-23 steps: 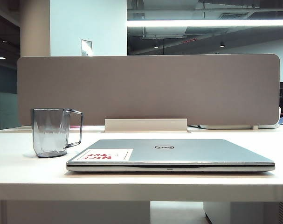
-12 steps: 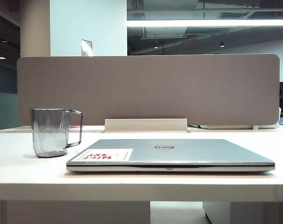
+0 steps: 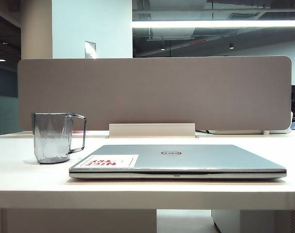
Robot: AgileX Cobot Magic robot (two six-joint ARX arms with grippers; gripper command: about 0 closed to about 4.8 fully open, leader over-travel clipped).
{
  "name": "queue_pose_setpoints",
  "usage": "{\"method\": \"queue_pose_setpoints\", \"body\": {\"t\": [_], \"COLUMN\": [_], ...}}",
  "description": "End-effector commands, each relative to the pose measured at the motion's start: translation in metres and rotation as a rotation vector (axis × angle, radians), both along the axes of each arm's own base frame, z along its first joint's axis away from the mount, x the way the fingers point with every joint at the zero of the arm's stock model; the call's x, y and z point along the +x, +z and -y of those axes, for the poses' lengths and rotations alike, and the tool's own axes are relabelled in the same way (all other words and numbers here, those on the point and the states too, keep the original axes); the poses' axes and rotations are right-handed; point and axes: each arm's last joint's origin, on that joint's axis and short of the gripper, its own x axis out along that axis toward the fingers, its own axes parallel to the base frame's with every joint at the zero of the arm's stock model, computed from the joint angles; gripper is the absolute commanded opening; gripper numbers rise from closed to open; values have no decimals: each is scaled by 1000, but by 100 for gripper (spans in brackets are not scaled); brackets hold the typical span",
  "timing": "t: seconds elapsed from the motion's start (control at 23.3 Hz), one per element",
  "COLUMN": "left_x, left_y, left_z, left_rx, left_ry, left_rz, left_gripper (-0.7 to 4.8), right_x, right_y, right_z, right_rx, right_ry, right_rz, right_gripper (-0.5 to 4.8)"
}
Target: Pick up the water cup and place it on the side of the laptop away from you.
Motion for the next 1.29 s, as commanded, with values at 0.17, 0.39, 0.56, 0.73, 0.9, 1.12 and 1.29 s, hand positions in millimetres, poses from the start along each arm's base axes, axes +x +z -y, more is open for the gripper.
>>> {"method": "queue_pose_setpoints", "body": {"t": [0.17, 0.39, 0.56, 0.73, 0.9, 1.12, 1.29], "left_x": [-2, -6, -1, 14, 32, 67, 83], "left_y": [12, 36, 53, 86, 105, 106, 92], "left_z": [1, 2, 4, 5, 12, 44, 68], "left_rx": [-81, -73, -81, -80, -80, -77, -66], "left_ry": [-36, -79, -146, -192, -254, -317, -333], "left_rz": [44, 31, 3, -6, -10, -78, -127], "left_gripper": [-6, -6, -6, -6, -6, -6, -6], "right_x": [0, 0, 0, 0, 0, 0, 0], "right_y": [-1, 1, 0, 0, 0, 0, 0], "right_z": [-1, -2, -2, -2, -2, -2, -2], "right_rx": [0, 139, 169, 169, 169, 169, 169], "right_ry": [17, 61, 59, 58, 58, 59, 59], "right_rz": [6, 17, 14, 12, 12, 13, 12], "right_gripper": [-8, -8, -8, -8, -8, -8, -8]}}
